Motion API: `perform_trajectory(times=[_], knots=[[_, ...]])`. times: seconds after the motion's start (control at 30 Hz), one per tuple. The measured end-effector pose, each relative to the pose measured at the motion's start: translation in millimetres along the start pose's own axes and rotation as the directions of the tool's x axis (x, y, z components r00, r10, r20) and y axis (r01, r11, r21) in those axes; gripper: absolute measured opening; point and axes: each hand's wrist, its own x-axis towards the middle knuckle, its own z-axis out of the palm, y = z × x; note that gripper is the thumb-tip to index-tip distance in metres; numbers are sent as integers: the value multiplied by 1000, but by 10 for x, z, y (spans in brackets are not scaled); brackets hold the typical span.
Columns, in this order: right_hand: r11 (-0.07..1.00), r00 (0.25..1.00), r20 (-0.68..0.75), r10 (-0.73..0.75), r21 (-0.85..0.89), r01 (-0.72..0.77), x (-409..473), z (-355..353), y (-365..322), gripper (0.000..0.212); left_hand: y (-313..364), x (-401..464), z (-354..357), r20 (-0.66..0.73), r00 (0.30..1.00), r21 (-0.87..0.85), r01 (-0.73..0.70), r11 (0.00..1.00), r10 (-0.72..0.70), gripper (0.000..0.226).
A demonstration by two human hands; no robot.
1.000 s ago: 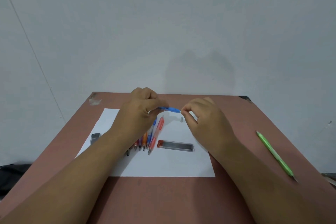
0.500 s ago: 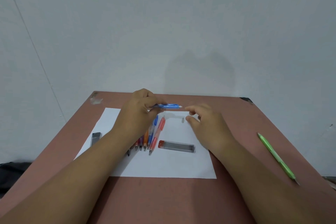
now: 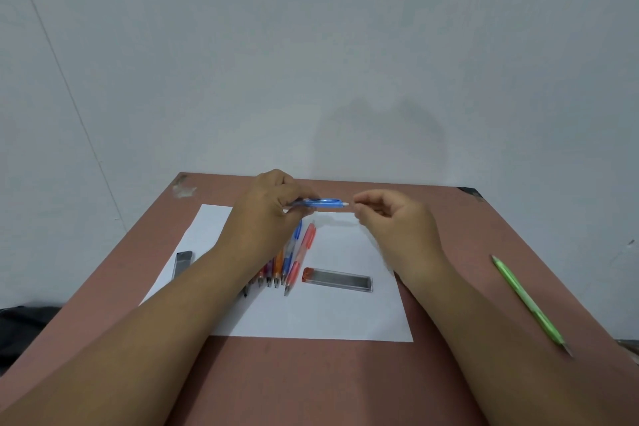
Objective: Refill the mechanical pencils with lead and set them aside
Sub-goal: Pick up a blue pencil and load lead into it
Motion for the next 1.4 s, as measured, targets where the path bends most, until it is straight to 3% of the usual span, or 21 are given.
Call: perform_trajectory(times=[0.17, 0.67, 0.8, 0.9, 1.03, 1.17, 1.27, 1.4], knots=[[948, 995, 47, 86, 303, -96, -45, -25, -84, 10, -1, 2, -4, -7, 1000, -11, 3, 1000, -4, 23], [897, 984, 142, 105, 414, -156, -48, 7, -74, 11, 19, -22, 27, -34, 998, -83, -47, 995, 45, 23], [837, 971, 209, 116, 506, -208, -48, 25, -61, 15, 93, -52, 31, -32, 997, -152, -74, 986, 70, 27], [712, 937, 314, 153, 622, -325, -57, 62, -70, 22, 186, -77, 81, -35, 992, -178, -129, 976, 124, 30], [456, 925, 314, 212, 806, -378, 3, 20, -60, 21, 283, -102, 123, -41, 989, -193, -145, 970, 139, 31], [177, 924, 283, 256, 926, -333, 71, -78, -45, 23, 353, -133, 68, 32, 999, -303, 6, 953, 4, 8], [-56, 929, 293, 226, 956, -288, 106, -175, -32, 26, 326, -130, 47, 136, 986, -411, 147, 900, -99, 31], [-62, 951, 266, 154, 964, -260, 89, -266, -3, 43, 269, -126, 66, 221, 969, -432, 200, 880, -112, 36]])
